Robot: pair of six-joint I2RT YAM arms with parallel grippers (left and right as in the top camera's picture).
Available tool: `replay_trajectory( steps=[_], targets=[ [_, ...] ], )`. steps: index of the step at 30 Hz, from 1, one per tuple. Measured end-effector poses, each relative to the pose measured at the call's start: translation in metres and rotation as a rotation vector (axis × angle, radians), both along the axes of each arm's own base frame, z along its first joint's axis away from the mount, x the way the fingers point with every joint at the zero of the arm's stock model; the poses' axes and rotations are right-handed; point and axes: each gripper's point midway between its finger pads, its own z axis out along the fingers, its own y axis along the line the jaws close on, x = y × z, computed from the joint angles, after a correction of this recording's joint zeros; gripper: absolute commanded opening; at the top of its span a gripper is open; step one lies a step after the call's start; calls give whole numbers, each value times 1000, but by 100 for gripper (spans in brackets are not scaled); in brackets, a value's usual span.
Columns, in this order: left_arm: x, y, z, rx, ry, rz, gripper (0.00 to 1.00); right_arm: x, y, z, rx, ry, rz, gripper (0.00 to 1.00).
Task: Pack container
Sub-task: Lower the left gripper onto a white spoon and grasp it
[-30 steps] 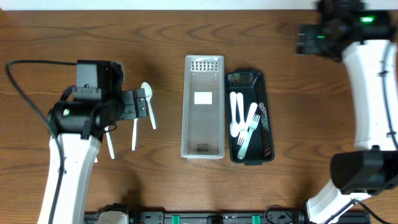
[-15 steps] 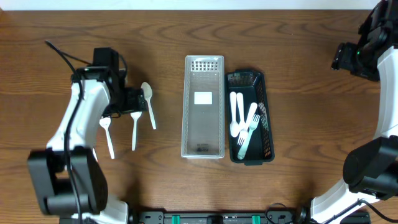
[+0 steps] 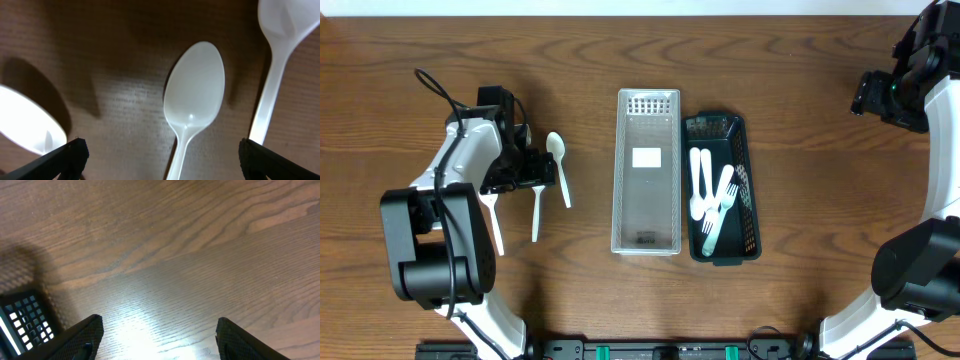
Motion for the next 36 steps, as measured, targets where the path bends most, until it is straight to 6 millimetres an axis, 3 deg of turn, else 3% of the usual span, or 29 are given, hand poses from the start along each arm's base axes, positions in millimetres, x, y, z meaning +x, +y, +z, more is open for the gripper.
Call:
replay_trajectory(
  steps=[6, 10, 21, 29, 32, 36],
  targets=[
    [-6, 0, -15, -2, 30, -9, 100, -1, 0, 0, 1, 2, 0, 75],
    [-12, 0, -21, 1, 52, -16, 91, -1, 0, 0, 1, 3, 0, 75],
    [-22, -1, -21, -4, 90, -19, 50, -1, 0, 0, 1, 6, 0, 75],
    [-30, -2, -21, -9, 121, -18, 14, -1, 0, 0, 1, 6, 0, 75],
    [-30, -2, -21, -10, 121, -20, 7, -1, 0, 0, 2, 6, 0, 75],
    [-31, -2, -21, -9, 124, -18, 6, -2, 1, -1, 2, 9, 0, 75]
  ],
)
